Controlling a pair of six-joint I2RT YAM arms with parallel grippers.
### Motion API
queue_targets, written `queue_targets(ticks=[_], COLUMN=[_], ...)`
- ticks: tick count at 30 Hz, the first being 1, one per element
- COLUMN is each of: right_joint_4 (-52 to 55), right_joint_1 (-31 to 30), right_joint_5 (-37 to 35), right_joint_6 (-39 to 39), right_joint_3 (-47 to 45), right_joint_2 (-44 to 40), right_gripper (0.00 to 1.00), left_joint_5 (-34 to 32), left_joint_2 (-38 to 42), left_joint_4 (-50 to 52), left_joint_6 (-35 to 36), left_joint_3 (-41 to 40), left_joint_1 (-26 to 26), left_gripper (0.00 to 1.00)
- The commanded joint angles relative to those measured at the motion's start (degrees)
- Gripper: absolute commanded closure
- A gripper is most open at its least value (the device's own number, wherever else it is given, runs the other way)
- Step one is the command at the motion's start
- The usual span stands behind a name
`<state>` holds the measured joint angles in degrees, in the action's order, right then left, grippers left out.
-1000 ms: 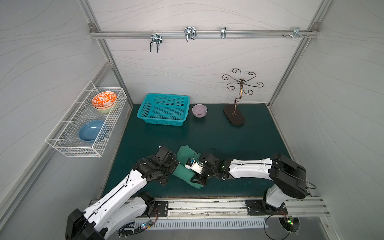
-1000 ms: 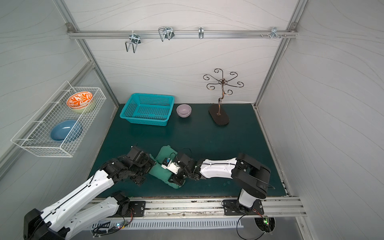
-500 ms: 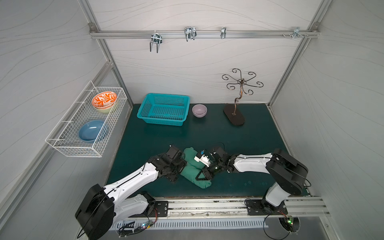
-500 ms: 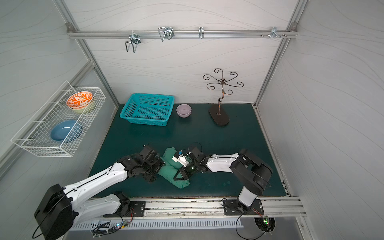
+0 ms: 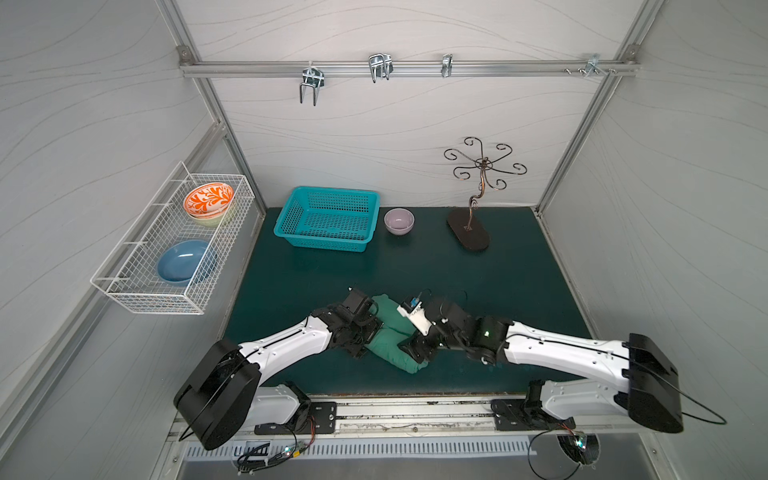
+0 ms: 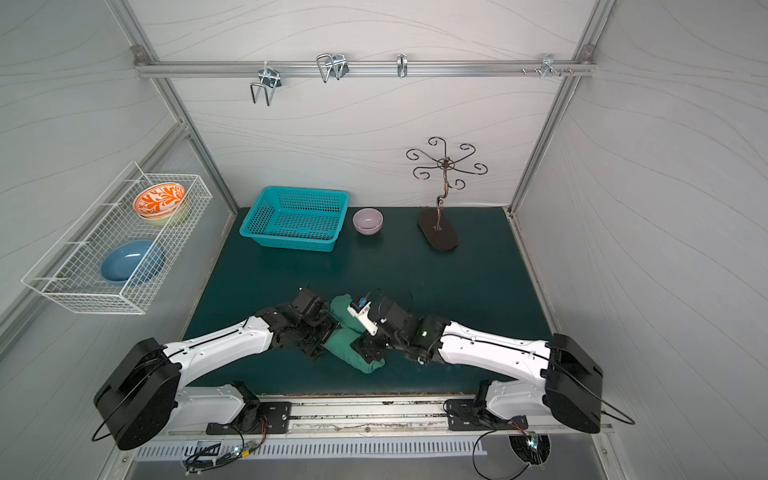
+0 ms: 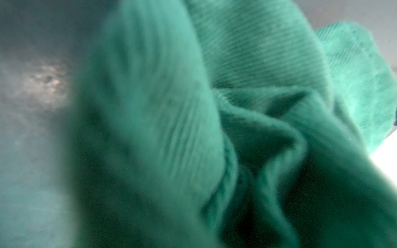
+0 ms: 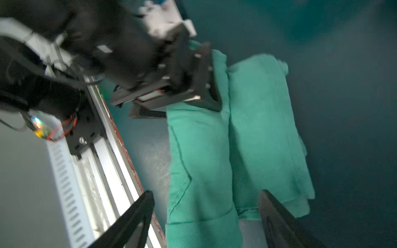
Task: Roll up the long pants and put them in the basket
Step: Roll the long pant at the center of the board.
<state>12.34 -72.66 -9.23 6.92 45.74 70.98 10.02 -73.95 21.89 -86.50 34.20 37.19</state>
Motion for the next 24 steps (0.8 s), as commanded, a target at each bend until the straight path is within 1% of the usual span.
queue_targets(ticks=[1, 4, 7, 10, 14, 16, 18, 20, 21, 22, 24], right_joint_4=[0.73, 1.04, -1.60, -2.08, 0.08, 0.78, 0.74, 0.44, 0.19, -0.44, -2.35], right_joint_1=[-6.32, -8.44, -9.62, -9.53, -9.55, -9.41, -8.80, -7.10, -5.70, -3.93, 0.13], right_joint_5=[-17.45, -17.49, -17.08, -20.82, -25.54, -25.65, -23.22, -18.28, -14.21, -8.70, 2.77], right_joint_6=[-12.73, -13.73, -14.04, -13.38, -11.23, -9.93, -8.84, -7.21, -6.49, -5.46, -3.19], right_joint_3=[-0.81, 0.92, 0.68, 0.66, 0.62, 0.17, -0.58, -1.40, -1.71, -2.31, -3.54], right_joint_2=[3.12, 9.65, 14.71, 18.63, 22.43, 23.12, 22.14, 20.36, 19.43, 18.13, 15.69], right_gripper=[0.18, 0.18, 0.18, 0.21, 0.29, 0.39, 0.52, 0.65, 0.68, 0.73, 0.77], left_joint_5=[1.06, 1.20, 0.99, 1.05, 0.27, -2.11, -5.89, -9.07, -9.82, -10.16, -10.04], left_joint_2=[-2.07, -2.01, -1.82, -1.46, 1.01, 3.32, 6.33, 9.42, 10.52, 11.57, 13.32], left_joint_4=[4.29, 4.23, 4.25, 4.90, 6.47, 10.18, 14.77, 18.67, 19.96, 20.90, 21.59], left_joint_6=[0.96, 0.73, 0.63, 0.72, -0.15, 0.14, 1.46, 2.21, 1.94, 1.44, 0.23], left_joint_3=[-1.85, -2.02, -2.00, -1.94, -1.74, 0.25, 3.58, 6.58, 7.43, 7.94, 7.86], left_joint_1=[0.08, 0.08, 0.08, 0.08, 0.07, 0.08, 0.01, -0.10, -0.10, -0.11, -0.10], left_gripper=[0.21, 0.21, 0.21, 0.20, 0.16, 0.12, 0.08, 0.03, 0.02, 0.01, 0.00])
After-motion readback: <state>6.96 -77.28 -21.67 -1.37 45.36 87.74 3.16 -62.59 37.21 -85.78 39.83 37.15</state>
